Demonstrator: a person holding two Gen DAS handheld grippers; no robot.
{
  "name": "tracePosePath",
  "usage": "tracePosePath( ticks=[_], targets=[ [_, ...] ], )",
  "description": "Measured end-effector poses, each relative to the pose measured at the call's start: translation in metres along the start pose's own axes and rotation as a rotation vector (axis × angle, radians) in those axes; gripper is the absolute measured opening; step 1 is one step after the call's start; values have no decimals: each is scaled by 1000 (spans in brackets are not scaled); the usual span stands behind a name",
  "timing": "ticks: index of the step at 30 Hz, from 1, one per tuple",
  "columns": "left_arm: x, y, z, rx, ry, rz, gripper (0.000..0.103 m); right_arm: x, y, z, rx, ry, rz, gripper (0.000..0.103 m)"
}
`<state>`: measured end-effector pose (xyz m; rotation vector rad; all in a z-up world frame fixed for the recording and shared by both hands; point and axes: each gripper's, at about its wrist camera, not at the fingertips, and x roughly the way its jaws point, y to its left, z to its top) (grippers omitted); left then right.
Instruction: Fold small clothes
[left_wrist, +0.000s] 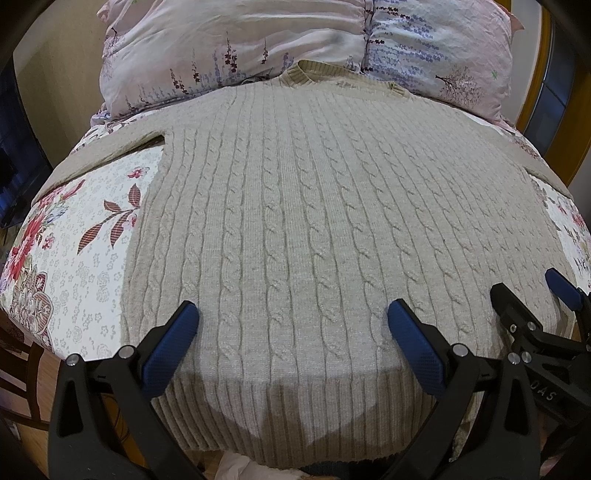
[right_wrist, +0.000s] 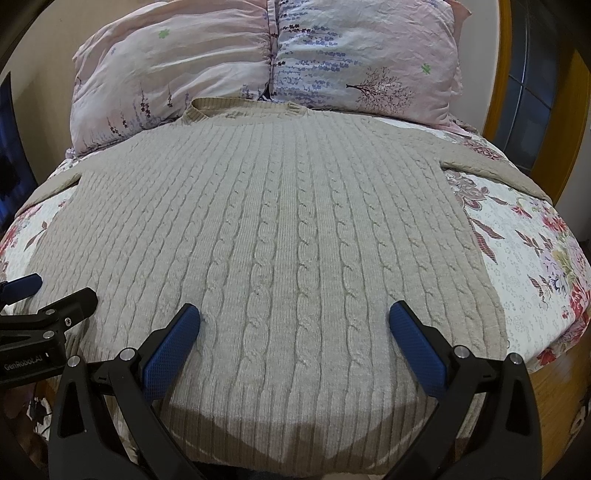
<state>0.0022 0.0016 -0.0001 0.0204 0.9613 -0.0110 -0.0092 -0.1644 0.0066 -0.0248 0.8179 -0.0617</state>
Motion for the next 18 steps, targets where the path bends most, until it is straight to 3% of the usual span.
tracePosePath(
  ticks=[10, 15, 18],
  targets=[
    [5, -2, 10, 30, 45, -14, 101, 10, -19, 11, -35, -42, 101, 102],
    [10, 8, 29, 10, 40, -40, 101, 5, -78, 49, 133, -94, 159, 102],
    [12, 16, 45, -10, 14, -47, 101, 7, -131, 84, 254, -124, 119, 102]
  ],
)
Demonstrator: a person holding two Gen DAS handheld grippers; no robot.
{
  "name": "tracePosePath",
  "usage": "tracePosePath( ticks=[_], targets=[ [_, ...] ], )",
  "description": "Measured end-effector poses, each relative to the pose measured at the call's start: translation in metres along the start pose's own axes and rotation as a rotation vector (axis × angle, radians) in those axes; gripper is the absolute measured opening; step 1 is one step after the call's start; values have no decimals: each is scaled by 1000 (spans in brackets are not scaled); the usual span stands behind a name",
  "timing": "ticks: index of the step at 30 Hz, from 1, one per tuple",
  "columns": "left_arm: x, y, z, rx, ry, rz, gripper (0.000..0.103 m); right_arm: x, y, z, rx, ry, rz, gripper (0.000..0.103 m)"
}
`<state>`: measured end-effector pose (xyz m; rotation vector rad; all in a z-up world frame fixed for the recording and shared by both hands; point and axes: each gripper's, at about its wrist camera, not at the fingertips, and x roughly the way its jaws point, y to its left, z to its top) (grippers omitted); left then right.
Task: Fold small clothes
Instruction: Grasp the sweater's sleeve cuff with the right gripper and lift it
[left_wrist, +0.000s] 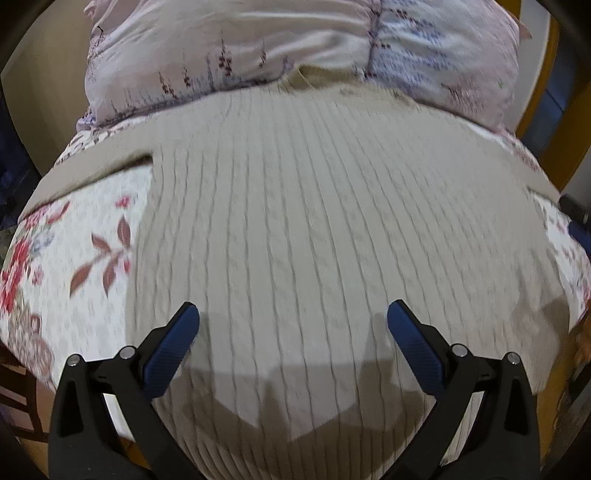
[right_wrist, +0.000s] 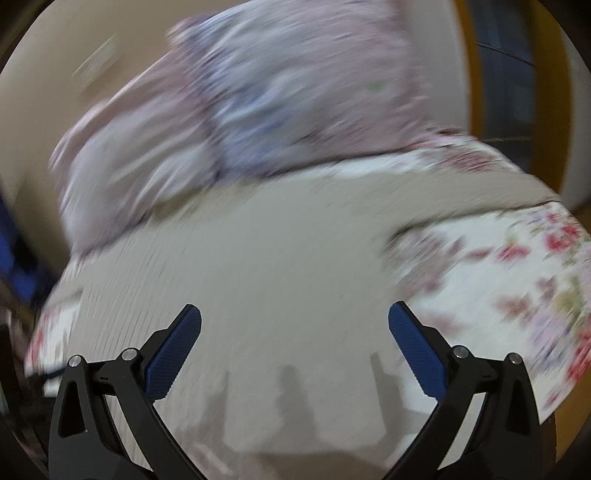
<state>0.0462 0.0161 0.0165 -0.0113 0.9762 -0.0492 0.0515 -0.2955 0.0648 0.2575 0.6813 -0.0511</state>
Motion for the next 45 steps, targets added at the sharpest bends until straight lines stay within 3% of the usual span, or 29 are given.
tracePosePath(
  ticks=[6, 10, 13, 19, 22, 25, 29, 31, 38, 42, 45],
  targets=[
    [-5, 10, 32, -4, -100, 4, 101, 27, -101, 70, 288, 3, -96, 80],
    [-6, 17, 50, -27, -156, -72, 101, 51, -164, 80, 511, 42, -103, 66],
    [1, 17, 65, -20, -149, -75, 101, 68, -198, 76, 640, 72, -108, 59],
    [16, 9, 89, 33, -144, -100, 101, 97, -220, 76, 715, 87, -101, 54],
    [24, 8, 95, 22, -137, -134, 101, 107, -227, 80, 748, 82, -82, 36],
    [33, 11, 98, -11, -119, -182, 101, 103, -246, 81, 790, 43, -124, 29],
    [42, 19, 99, -74, -102, -232, 101, 97, -262, 81, 795, -2, -194, 23],
    [47, 22, 100, -100, -89, -240, 101, 98, -264, 82, 780, -1, -206, 15],
    [50, 29, 101, -120, -99, -246, 101, 88, -241, 100, 617, -58, -258, 10],
    [48, 30, 101, -116, -117, -242, 101, 73, -206, 120, 463, -113, -240, 9],
    [47, 31, 101, -118, -129, -233, 101, 65, -168, 133, 356, -144, -162, 9]
  ],
)
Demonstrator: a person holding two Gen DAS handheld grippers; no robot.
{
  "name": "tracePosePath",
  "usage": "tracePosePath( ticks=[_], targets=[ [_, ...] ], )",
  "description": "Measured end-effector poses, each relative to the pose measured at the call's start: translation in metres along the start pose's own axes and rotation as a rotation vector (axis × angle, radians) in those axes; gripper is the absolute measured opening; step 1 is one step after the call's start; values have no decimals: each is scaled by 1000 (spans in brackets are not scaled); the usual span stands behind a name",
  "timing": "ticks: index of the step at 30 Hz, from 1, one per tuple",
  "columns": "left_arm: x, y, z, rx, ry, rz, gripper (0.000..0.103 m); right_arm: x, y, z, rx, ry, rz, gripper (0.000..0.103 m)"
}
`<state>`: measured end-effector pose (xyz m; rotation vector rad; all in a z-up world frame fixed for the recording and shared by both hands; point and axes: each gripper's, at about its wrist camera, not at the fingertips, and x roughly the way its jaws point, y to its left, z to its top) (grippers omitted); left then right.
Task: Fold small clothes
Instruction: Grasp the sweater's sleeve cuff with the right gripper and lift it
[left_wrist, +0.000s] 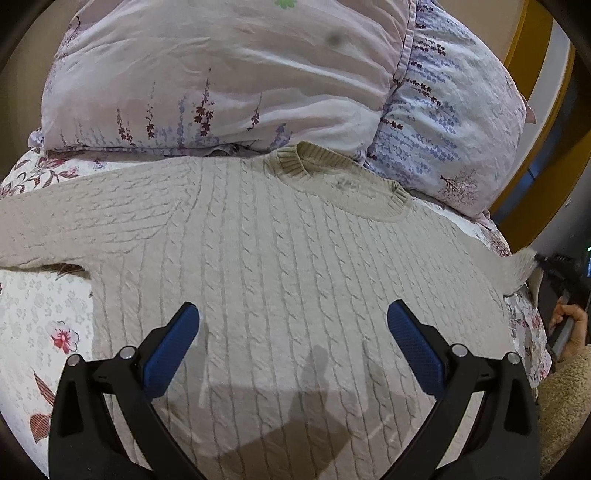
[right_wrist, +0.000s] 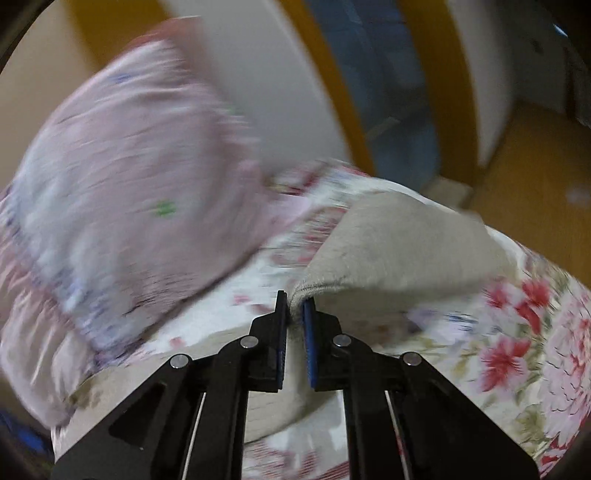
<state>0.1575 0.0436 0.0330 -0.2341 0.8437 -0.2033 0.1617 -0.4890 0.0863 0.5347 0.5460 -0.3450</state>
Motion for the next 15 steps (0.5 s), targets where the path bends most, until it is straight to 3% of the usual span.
tracePosePath(
  ticks=[5, 9, 13, 15],
  targets=[
    [-2, 0, 1, -8, -9, -5, 101, -13, 72, -27, -147, 45, 198, 9],
    [-4, 0, 1, -13, -15, -16, 101, -6, 126, -77, -252, 199, 355, 9],
    [-4, 0, -1, -29, -8, -45, 101, 24, 157, -140, -345, 403, 353, 9],
    [-4, 0, -2, -36, 4, -60, 101, 34, 153, -154, -305, 471, 347, 13]
  ],
)
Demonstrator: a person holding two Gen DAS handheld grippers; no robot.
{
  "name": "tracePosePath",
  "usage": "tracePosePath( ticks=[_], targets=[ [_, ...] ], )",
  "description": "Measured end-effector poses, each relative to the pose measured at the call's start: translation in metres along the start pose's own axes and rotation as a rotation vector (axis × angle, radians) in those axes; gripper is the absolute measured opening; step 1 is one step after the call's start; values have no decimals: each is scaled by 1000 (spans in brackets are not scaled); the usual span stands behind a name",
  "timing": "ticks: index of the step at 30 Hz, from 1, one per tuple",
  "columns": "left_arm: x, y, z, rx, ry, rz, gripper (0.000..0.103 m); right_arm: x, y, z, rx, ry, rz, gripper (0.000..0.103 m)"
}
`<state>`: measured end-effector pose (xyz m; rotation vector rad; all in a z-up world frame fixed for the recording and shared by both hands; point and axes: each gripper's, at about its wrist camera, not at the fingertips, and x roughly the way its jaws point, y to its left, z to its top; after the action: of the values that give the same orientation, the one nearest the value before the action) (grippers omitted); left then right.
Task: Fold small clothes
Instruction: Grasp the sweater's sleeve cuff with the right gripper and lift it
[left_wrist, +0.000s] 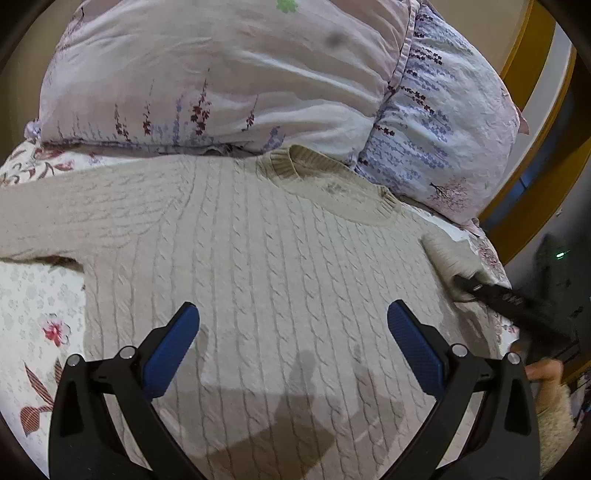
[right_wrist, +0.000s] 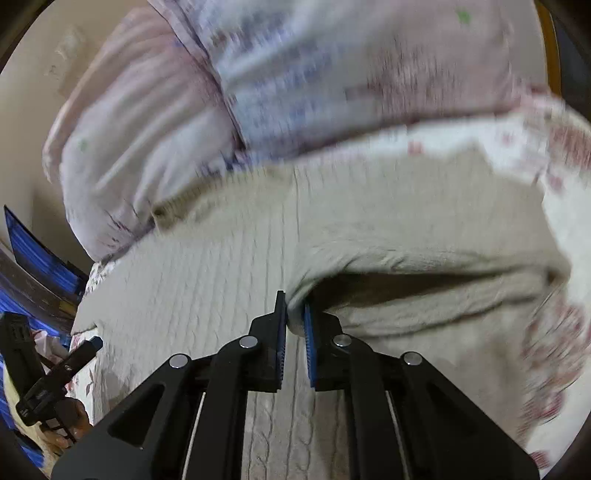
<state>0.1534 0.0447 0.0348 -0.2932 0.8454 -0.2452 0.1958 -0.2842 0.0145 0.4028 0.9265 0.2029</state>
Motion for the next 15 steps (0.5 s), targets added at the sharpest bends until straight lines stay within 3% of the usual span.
tracePosePath(
  ticks=[2, 4, 6, 11, 15],
  targets=[
    [-2, 2, 0, -7, 8, -15, 101, -5, -13, -1, 83, 1, 52, 19],
    [-3, 3, 0, -14, 9, -23, 101, -17, -24, 0, 156, -25, 92, 43],
    [-4, 6, 1, -30, 12, -34, 101, -28, -37, 5, 223, -65, 99, 47],
    [-4, 12, 4, -79, 25, -74, 101, -38, -77, 20, 381, -147, 28, 46],
    [-4, 17, 5, -97, 30, -88, 101, -40, -98, 30, 407, -200, -78, 18]
  ],
)
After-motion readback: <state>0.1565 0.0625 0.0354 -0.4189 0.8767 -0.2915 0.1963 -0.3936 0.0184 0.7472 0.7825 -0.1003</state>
